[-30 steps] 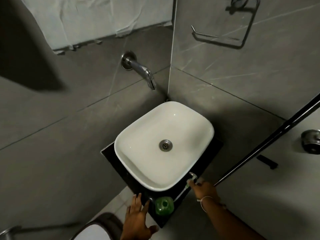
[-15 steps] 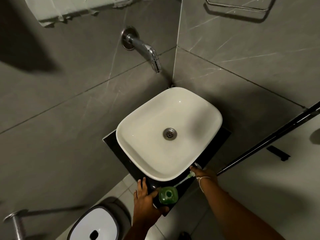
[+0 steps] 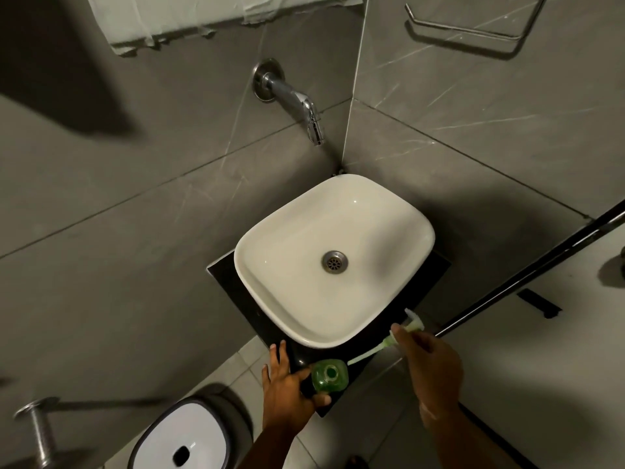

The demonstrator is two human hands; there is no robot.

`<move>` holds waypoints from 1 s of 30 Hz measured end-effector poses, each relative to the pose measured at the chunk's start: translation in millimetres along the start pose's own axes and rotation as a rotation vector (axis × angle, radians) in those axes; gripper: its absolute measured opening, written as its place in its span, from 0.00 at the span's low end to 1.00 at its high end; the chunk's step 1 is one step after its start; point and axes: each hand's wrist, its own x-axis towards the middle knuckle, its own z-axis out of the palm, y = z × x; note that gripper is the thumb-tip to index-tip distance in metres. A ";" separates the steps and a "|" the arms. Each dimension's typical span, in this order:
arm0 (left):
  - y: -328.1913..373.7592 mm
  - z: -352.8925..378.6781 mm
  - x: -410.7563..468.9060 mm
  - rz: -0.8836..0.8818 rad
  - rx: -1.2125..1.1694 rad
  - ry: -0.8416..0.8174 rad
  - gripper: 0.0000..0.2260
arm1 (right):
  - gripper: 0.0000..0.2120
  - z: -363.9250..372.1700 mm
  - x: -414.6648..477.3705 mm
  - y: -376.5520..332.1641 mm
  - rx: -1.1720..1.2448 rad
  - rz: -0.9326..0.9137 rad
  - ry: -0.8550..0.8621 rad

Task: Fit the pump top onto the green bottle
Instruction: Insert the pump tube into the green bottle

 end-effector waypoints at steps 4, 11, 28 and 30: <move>-0.4 2.3 0.9 -0.010 0.013 0.008 0.28 | 0.14 0.5 -41.1 -8.0 -0.047 -0.168 0.036; -1.1 3.6 1.0 -0.031 0.056 0.000 0.29 | 0.13 17.7 -59.5 -6.6 -0.135 -0.387 0.102; -3.7 6.0 3.8 -0.007 0.088 0.020 0.28 | 0.17 68.6 -58.1 56.1 -0.379 -0.589 -0.103; -4.3 5.6 4.3 0.000 0.103 0.021 0.29 | 0.22 70.8 -55.9 60.7 -0.364 -0.570 -0.151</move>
